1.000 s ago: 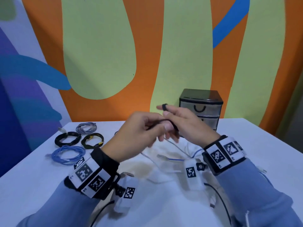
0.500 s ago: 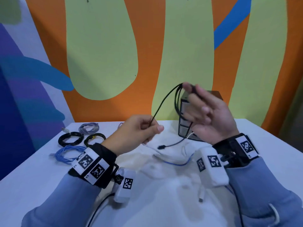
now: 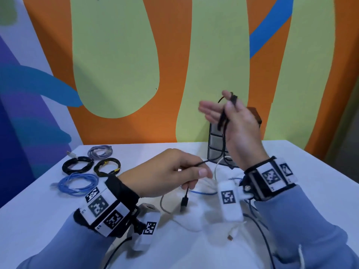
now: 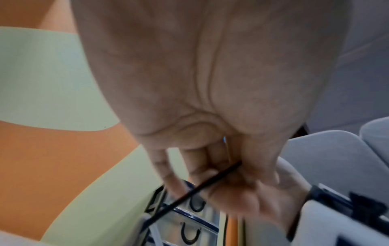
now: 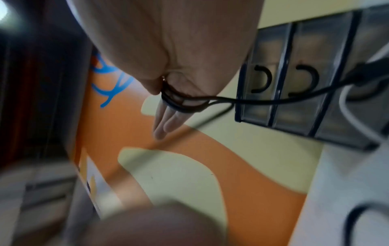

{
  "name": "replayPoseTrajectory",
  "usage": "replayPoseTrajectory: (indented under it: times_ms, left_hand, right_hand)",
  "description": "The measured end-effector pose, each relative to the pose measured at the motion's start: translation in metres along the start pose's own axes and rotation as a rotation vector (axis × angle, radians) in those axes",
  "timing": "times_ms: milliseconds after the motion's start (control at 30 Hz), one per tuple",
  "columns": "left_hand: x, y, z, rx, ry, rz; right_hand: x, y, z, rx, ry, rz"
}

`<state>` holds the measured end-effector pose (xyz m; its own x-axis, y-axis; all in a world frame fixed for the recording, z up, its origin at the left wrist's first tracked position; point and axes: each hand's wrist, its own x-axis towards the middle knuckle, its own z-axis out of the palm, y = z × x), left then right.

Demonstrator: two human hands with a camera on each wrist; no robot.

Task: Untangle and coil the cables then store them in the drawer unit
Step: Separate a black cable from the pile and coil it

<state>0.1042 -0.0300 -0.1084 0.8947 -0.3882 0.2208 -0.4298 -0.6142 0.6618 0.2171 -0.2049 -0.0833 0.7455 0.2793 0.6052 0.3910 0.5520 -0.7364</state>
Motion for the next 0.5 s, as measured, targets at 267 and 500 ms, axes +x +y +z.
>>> replayPoseTrajectory:
  times_ms: [267, 500]
  left_hand:
    - [0.005, -0.007, -0.020, -0.409, 0.656, 0.107]
    - [0.005, -0.018, -0.026, -0.487, 0.770, -0.006]
  right_hand:
    - [-0.014, 0.001, 0.005, -0.330, -0.430, 0.365]
    - [-0.016, -0.012, -0.001, 0.092, -0.548, 0.549]
